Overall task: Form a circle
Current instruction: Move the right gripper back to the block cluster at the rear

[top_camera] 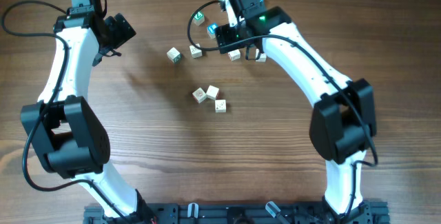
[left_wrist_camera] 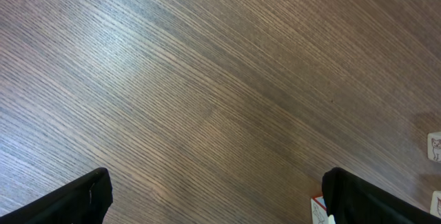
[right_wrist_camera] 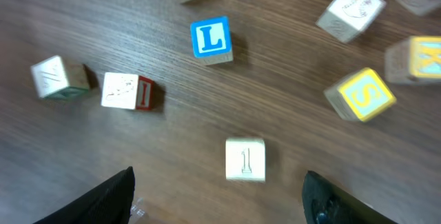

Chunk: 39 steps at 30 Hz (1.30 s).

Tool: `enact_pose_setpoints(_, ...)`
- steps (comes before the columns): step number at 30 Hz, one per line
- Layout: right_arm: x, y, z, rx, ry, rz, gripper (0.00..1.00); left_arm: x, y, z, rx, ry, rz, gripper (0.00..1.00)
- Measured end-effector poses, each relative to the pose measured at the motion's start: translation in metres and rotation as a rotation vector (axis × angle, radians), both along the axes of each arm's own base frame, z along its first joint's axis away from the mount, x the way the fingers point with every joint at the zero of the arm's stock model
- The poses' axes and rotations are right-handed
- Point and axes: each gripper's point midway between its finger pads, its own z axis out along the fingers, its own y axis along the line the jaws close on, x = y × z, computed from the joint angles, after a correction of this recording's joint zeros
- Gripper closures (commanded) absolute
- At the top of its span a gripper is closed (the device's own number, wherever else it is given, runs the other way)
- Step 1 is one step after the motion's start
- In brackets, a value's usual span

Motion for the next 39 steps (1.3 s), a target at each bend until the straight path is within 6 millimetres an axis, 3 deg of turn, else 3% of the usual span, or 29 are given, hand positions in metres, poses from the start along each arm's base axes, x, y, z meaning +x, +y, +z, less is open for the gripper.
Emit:
enact_pose_setpoints(6,0.017,0.001,-0.048,-0.081,-0.02,0.048,0.21,0.0,0.0,0.0,0.0,0.0,0.0,0.0)
enact_pose_setpoints(11,0.02,0.001,-0.063,-0.097,-0.016,0.05,0.21,0.0,0.0,0.0,0.0,0.0,0.0,0.0)
enact_pose_setpoints(14,0.021,-0.001,-0.063,-0.108,-0.022,0.043,0.17,0.0,0.0,0.0,0.0,0.0,0.0,0.0)
enact_pose_setpoints(20,0.031,-0.007,-0.059,-0.089,-0.045,0.004,0.19,0.0,0.0,0.0,0.0,0.0,0.0,0.0)
enact_pose_setpoints(27,0.079,-0.071,-0.048,0.037,-0.081,-0.312,0.28,0.0,0.0,0.0,0.0,0.0,0.0,0.0)
enact_pose_setpoints(33,0.095,-0.069,-0.035,0.18,-0.115,-0.519,0.31,0.0,0.0,0.0,0.0,0.0,0.0,0.0)
enact_pose_setpoints(39,0.099,-0.083,-0.033,0.172,-0.151,-0.671,0.31,0.0,0.0,0.0,0.0,0.0,0.0,0.0)
